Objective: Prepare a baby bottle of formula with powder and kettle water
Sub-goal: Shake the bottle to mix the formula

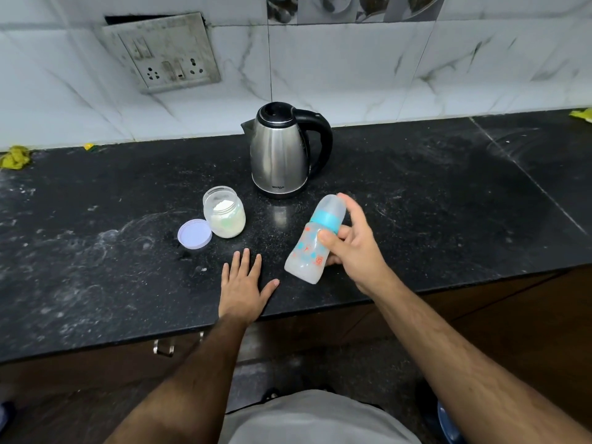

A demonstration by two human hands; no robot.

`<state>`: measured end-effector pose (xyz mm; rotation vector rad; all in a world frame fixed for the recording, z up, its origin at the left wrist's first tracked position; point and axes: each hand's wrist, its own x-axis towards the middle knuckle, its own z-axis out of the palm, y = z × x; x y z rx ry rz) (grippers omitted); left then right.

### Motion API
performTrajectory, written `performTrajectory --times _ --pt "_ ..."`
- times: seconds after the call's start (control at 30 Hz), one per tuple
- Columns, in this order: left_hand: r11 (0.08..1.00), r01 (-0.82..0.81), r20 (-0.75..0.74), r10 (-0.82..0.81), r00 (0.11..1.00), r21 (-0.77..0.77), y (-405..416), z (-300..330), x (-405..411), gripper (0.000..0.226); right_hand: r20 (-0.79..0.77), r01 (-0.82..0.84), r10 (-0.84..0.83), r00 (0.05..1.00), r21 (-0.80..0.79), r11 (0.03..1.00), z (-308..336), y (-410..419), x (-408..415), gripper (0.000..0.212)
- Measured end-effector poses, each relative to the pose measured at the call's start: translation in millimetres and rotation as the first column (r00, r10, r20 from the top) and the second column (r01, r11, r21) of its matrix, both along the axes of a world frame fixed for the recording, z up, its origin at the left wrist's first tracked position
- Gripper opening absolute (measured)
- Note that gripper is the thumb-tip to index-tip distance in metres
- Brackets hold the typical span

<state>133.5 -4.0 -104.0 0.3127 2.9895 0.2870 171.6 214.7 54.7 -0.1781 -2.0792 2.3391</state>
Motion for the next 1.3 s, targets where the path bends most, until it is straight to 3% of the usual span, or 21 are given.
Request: performTrajectory --times 0.13,0.3,0.43,0.57,0.73,0.87,1.0,1.13,1.3 --pt "1.000 0.002 -0.012 -0.002 1.000 0.012 0.0 -1.7 -0.2 0.090 -0.011 0.151 -0.152 0.988 -0.076 0.986 3.4 14.0 -11.6 0.071" --pt "1.000 -0.002 0.000 0.002 1.000 -0.009 0.3 0.1 -0.3 0.089 -0.013 0.006 -0.006 1.000 0.007 1.000 7.0 3.5 -3.5 0.072" --pt "1.000 -0.003 -0.001 0.003 1.000 -0.001 0.8 0.6 0.1 0.097 -0.041 0.153 -0.157 0.987 -0.083 0.985 8.7 16.3 -15.0 0.071" --pt "1.000 -0.003 -0.004 0.003 1.000 0.012 0.5 -0.2 -0.1 0.096 -0.042 -0.010 0.011 0.999 0.038 0.999 10.5 6.8 -5.1 0.075" --pt "1.000 0.001 0.000 -0.001 1.000 0.000 0.9 0.2 -0.6 0.096 -0.065 0.178 -0.181 0.981 -0.040 0.983 15.9 12.2 -11.5 0.076" --pt "1.000 -0.002 -0.002 0.002 1.000 -0.008 0.4 1.0 0.1 0.097 -0.040 0.000 0.002 0.999 0.031 1.000 15.8 2.1 -2.5 0.077" --pt "1.000 -0.003 -0.004 0.003 1.000 0.003 0.6 0.3 0.2 0.096 -0.061 0.143 -0.146 0.987 -0.051 0.988 14.5 9.9 -11.0 0.074" --pt "1.000 -0.003 -0.005 0.003 1.000 0.010 -0.5 0.0 0.2 0.095 -0.047 0.010 -0.009 0.999 0.010 1.000 16.8 7.2 -8.2 0.074" --pt "1.000 -0.003 -0.007 0.003 1.000 0.004 0.0 -0.2 0.2 0.096 -0.050 0.099 -0.102 0.994 -0.052 0.994 17.1 12.8 -11.9 0.073"
